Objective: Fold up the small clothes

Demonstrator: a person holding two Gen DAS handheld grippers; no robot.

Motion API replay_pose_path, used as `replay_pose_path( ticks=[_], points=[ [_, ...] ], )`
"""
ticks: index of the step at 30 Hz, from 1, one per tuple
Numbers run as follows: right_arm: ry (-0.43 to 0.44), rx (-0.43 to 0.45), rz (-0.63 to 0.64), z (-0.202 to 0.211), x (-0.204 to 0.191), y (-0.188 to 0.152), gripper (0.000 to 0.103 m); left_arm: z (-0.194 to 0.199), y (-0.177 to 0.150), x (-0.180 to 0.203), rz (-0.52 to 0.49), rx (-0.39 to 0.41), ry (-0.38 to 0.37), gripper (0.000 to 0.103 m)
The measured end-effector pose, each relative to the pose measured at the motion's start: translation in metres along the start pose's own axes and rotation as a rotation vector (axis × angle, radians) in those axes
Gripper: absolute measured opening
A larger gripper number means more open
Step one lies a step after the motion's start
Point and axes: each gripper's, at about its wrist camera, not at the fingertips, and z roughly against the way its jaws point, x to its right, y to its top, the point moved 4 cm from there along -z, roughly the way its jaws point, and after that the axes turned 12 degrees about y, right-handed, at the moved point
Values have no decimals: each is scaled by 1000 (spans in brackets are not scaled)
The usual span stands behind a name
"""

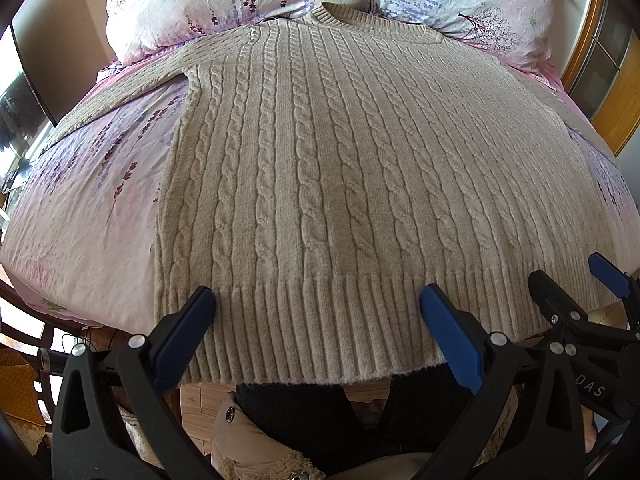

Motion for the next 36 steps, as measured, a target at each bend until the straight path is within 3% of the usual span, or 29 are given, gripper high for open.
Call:
replay_pose_path(
  ticks=[36],
  points=[
    [0, -27, 2, -1, 0, 1, 102, 0, 0, 0, -1, 0, 0, 101]
  ],
)
